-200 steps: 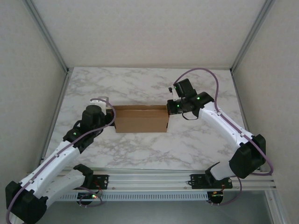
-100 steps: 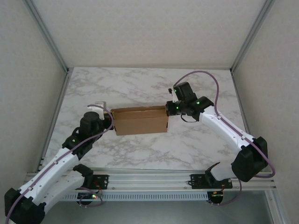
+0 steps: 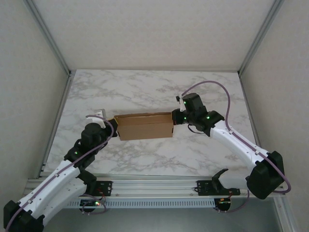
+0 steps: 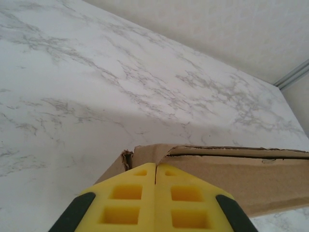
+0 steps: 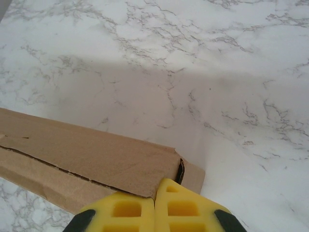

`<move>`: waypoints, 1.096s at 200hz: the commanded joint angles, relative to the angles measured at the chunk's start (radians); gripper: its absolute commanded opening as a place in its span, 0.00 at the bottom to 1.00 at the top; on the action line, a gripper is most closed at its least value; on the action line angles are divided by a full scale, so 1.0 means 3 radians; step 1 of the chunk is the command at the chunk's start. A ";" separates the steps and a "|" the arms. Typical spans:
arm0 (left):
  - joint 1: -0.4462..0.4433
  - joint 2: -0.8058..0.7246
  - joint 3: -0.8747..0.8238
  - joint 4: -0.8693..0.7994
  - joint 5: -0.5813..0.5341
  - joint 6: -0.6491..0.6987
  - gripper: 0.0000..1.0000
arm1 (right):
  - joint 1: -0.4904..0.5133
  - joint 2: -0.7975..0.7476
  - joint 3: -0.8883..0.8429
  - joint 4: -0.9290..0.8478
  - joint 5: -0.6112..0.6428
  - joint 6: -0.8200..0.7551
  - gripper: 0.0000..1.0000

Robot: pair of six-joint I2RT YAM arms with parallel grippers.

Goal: Fold the paper box

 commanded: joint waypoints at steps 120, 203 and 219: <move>-0.0215 0.0059 -0.0105 -0.0121 -0.0571 -0.0163 0.00 | 0.0185 -0.0086 -0.0364 0.0025 0.0294 -0.0208 0.09; -0.0544 -0.0275 -0.0521 0.0026 -0.0940 -0.0620 0.00 | 0.0308 -0.0427 -0.0952 0.0619 0.0574 -0.0078 0.18; -0.0570 -0.0264 -0.0536 0.0016 -0.0971 -0.0631 0.00 | 0.0308 -0.0355 -0.0912 0.0605 0.0516 -0.0069 0.20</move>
